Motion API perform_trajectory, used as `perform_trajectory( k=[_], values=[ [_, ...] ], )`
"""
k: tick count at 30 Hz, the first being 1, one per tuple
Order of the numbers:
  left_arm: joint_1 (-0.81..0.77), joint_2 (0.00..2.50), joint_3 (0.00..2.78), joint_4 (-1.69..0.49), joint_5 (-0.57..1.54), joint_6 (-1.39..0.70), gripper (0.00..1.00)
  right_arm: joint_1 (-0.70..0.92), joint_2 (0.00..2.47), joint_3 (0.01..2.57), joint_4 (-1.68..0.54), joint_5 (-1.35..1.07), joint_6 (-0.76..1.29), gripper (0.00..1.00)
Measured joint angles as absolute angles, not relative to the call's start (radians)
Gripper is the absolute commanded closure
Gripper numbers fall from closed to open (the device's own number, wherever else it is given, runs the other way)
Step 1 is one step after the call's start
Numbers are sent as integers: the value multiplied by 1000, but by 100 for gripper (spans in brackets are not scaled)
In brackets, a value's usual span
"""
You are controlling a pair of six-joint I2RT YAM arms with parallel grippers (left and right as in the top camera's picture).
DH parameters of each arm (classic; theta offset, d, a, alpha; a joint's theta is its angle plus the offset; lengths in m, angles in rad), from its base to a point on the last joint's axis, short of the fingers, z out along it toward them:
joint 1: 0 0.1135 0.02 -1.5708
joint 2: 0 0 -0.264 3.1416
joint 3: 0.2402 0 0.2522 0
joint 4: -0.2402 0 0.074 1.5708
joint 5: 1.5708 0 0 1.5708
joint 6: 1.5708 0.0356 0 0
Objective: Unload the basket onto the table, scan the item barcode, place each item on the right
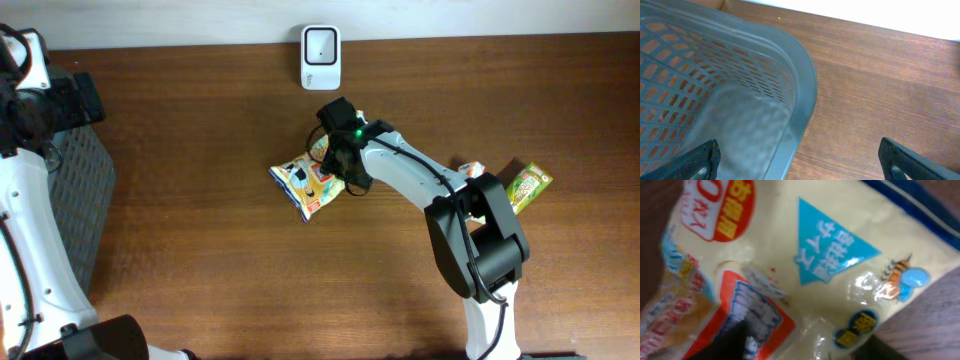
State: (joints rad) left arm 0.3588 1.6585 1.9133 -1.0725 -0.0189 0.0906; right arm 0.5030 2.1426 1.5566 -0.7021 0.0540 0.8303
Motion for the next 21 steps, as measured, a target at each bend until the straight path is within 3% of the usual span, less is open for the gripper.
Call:
perform_trajectory(
  k=[1, 3, 5, 11, 16, 21],
  values=[
    [359, 1659, 1913, -1072, -19, 91, 1, 503, 2140, 1556, -702, 57, 760, 70],
    [359, 1659, 1913, -1072, -19, 91, 1, 503, 2138, 1556, -708, 61, 656, 78],
    [359, 1659, 1913, -1072, -19, 91, 1, 503, 2136, 1556, -712, 61, 582, 96],
    [359, 1659, 1913, -1073, -19, 91, 1, 496, 2133, 1592, -811, 62, 403, 96],
    [359, 1659, 1913, -1073, -19, 91, 1, 491, 2107, 1781, -940, 35, 149, 96],
    [359, 1659, 1913, -1072, -19, 91, 1, 491, 1974, 1885, -823, -10, -64, 96]
  ],
)
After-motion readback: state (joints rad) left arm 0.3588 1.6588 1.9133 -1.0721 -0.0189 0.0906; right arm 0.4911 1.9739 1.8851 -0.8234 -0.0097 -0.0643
